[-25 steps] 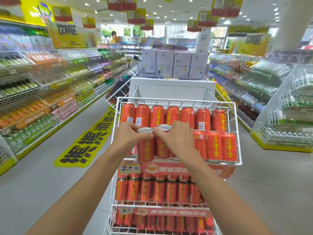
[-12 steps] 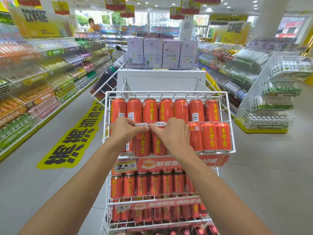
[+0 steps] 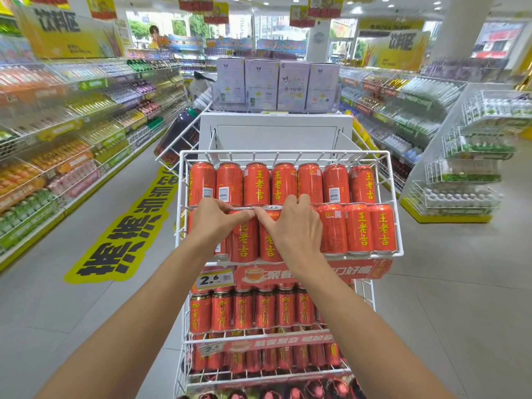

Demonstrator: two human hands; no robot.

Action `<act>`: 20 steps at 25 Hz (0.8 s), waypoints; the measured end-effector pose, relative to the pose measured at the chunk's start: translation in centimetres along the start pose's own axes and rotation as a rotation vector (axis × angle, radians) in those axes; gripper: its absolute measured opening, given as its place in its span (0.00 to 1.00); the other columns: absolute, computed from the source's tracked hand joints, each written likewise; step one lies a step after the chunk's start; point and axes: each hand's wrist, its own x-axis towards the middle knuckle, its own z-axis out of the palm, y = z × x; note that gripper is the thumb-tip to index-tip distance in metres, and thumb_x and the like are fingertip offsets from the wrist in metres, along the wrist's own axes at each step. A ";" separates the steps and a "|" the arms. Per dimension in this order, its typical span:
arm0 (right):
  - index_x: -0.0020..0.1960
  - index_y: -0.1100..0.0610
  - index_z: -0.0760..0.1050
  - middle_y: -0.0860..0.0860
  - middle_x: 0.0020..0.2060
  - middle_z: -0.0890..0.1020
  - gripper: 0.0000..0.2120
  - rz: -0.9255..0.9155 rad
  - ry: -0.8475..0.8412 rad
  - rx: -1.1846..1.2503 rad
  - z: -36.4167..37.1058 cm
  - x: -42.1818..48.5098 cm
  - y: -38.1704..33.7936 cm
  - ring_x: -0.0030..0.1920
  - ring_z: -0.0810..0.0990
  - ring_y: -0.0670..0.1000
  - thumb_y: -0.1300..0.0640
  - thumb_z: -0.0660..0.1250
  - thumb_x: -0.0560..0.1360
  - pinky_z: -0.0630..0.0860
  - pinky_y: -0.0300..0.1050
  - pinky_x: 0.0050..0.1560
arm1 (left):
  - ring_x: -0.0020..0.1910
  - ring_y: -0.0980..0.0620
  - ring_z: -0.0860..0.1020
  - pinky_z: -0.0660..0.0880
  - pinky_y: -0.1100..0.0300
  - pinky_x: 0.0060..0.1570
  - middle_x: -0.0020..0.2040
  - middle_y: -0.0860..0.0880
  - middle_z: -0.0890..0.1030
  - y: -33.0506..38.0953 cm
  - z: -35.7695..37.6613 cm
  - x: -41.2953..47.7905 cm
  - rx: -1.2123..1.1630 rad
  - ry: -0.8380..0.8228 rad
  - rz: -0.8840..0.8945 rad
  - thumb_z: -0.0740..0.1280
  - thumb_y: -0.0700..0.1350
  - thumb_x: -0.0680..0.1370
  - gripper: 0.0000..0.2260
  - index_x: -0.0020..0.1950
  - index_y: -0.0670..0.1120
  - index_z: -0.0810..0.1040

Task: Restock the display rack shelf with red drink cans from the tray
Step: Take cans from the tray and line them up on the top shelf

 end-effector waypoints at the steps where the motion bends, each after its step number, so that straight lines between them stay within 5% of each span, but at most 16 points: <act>1: 0.45 0.59 0.76 0.55 0.41 0.76 0.31 -0.002 0.017 -0.006 0.2 0.0 0.1 0.36 0.79 0.56 0.29 0.69 0.75 0.66 0.44 0.33 | 0.50 0.49 0.81 0.74 0.58 0.45 0.49 0.46 0.84 0.0 0.1 -0.1 0.003 0.007 0.001 0.82 0.57 0.67 0.27 0.55 0.39 0.82; 6: 0.45 0.59 0.77 0.55 0.41 0.77 0.30 0.015 0.037 -0.020 1.1 0.4 0.1 0.33 0.70 0.52 0.30 0.67 0.76 0.66 0.44 0.32 | 0.36 0.56 0.78 0.72 0.62 0.35 0.39 0.43 0.85 0.4 0.5 -0.5 0.032 0.026 0.002 0.80 0.57 0.69 0.20 0.43 0.39 0.85; 10: 0.47 0.60 0.77 0.56 0.44 0.77 0.29 0.018 -0.018 -0.031 1.3 0.8 -0.1 0.35 0.72 0.53 0.32 0.65 0.78 0.69 0.46 0.32 | 0.31 0.60 0.70 0.72 0.58 0.38 0.31 0.50 0.75 0.8 0.8 -0.8 0.062 0.108 0.008 0.80 0.57 0.70 0.21 0.31 0.48 0.71; 14: 0.46 0.60 0.78 0.55 0.43 0.76 0.28 0.015 -0.034 -0.032 1.3 1.1 -0.4 0.34 0.72 0.54 0.33 0.66 0.79 0.67 0.45 0.33 | 0.29 0.50 0.74 0.70 0.55 0.33 0.29 0.42 0.78 0.6 1.1 -0.2 0.155 0.138 0.017 0.78 0.63 0.68 0.27 0.32 0.39 0.80; 20: 0.46 0.60 0.79 0.56 0.44 0.78 0.25 -0.006 -0.074 -0.037 0.9 1.1 -0.7 0.37 0.79 0.56 0.36 0.66 0.80 0.68 0.45 0.33 | 0.28 0.50 0.73 0.69 0.56 0.32 0.25 0.46 0.75 0.5 0.6 0.1 0.162 0.073 0.025 0.78 0.62 0.69 0.29 0.34 0.34 0.82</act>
